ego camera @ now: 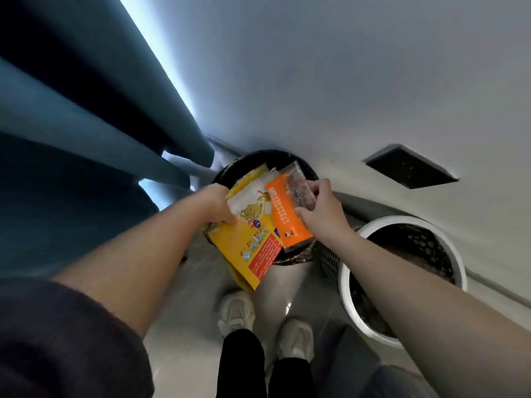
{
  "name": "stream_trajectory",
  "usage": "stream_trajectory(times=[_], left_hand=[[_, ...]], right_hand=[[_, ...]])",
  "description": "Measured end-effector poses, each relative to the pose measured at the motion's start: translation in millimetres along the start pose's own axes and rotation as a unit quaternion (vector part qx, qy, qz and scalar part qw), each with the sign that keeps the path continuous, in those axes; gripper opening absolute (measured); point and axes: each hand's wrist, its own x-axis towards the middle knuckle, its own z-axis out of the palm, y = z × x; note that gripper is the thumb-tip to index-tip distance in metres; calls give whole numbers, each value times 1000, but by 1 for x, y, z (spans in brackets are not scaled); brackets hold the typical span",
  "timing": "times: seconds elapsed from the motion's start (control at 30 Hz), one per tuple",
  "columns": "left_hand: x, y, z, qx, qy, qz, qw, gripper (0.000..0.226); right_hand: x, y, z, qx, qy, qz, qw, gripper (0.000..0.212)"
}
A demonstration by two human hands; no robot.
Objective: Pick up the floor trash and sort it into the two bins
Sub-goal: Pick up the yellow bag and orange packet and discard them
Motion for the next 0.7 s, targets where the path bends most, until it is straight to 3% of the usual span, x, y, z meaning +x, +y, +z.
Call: stream_trajectory(times=[0.17,0.23,0.33,0.5,0.63,0.7], left_hand=[[48,3,16,65,79,6,995,53],[56,-3,23,122,150,4,981,47],[53,-10,28,112,224,9,968,43],[27,-22,31,-8,275,10,961,55],[20,-45,42,-184,199,-114,956,79],[24,-58,53,-277,174,-159,932,69]], right_hand=[[44,18,43,-82,7,-9,997,44],[55,20,56,-158,8,-27,987,56],[62,22,69,-255,13,-38,966,81],[43,20,67,-315,-15,-77,946,85],[31,29,74,-297,-130,-77,943,76],[35,35,81,-277,-174,-44,944,72]])
